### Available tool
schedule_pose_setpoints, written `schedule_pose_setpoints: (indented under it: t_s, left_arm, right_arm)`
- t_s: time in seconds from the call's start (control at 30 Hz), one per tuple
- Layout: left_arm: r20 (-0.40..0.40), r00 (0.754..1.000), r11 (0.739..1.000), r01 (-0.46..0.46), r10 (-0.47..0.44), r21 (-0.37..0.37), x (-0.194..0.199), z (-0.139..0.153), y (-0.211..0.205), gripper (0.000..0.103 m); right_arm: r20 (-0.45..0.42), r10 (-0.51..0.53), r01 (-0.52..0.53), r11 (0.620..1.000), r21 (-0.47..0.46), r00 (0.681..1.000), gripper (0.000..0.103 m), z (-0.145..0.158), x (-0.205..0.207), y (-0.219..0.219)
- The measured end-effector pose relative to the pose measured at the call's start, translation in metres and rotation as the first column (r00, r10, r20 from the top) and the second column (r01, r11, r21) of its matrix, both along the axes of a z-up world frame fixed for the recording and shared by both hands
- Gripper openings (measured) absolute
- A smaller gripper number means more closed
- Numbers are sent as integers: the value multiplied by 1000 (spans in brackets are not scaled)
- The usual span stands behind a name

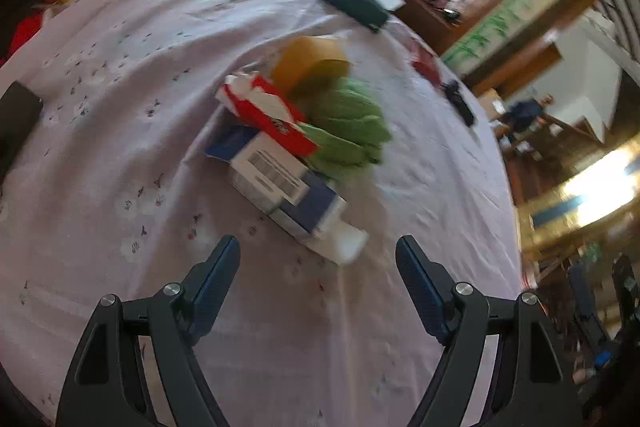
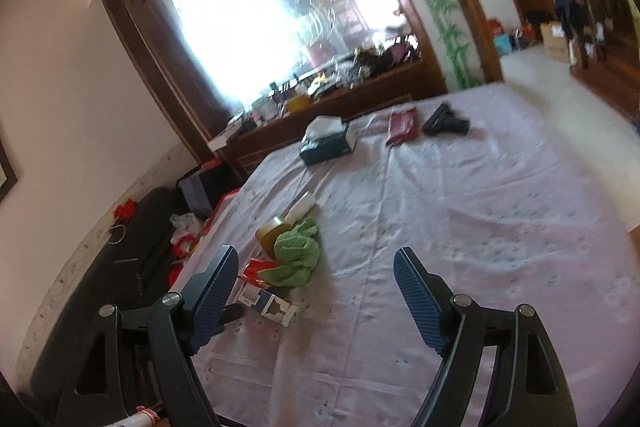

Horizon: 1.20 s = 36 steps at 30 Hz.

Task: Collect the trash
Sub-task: 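Grasp the white-blue medicine box with the left tool while the right tool grasps the green towel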

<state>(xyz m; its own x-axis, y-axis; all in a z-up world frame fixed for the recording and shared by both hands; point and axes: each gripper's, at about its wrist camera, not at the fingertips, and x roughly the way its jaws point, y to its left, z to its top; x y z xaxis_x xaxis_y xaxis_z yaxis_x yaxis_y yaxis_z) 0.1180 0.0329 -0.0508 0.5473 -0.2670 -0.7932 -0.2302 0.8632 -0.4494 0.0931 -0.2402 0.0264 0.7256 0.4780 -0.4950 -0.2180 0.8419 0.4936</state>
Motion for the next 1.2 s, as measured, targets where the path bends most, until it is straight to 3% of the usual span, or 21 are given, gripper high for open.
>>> schedule_pose_setpoints:
  t_s: [0.17, 0.37, 0.5, 0.63, 0.73, 0.9, 1.07, 1.2]
  left_arm:
    - [-46, 996, 997, -77, 77, 0, 20, -15, 4, 79]
    - [-89, 989, 991, -117, 122, 64, 39, -25, 0, 78]
    - [-96, 989, 990, -104, 112, 93, 44, -31, -3, 74]
    - [-88, 992, 994, -90, 95, 62, 38, -30, 8, 54]
    - [-87, 995, 997, -45, 50, 63, 30, -26, 15, 48]
    - [-64, 998, 993, 21, -14, 114, 5, -21, 26, 47]
    - [-70, 997, 995, 48, -42, 87, -8, -22, 37, 47]
    - [-70, 996, 995, 56, -51, 77, -9, -23, 39, 47]
  right_arm:
    - [-87, 46, -43, 998, 39, 995, 84, -31, 40, 14]
    - [-146, 80, -73, 996, 55, 986, 84, -55, 71, 31]
    - [-164, 97, -89, 995, 53, 982, 84, -61, 85, 40]
    - [-184, 120, -111, 992, 60, 976, 84, -66, 101, 50]
    - [-210, 154, -140, 987, 82, 965, 84, -72, 114, 60]
    - [-265, 221, -197, 974, 116, 938, 84, -86, 137, 87]
    - [-328, 236, -217, 972, 94, 915, 84, -103, 162, 114]
    - [-393, 240, -231, 970, 69, 888, 70, -124, 181, 135]
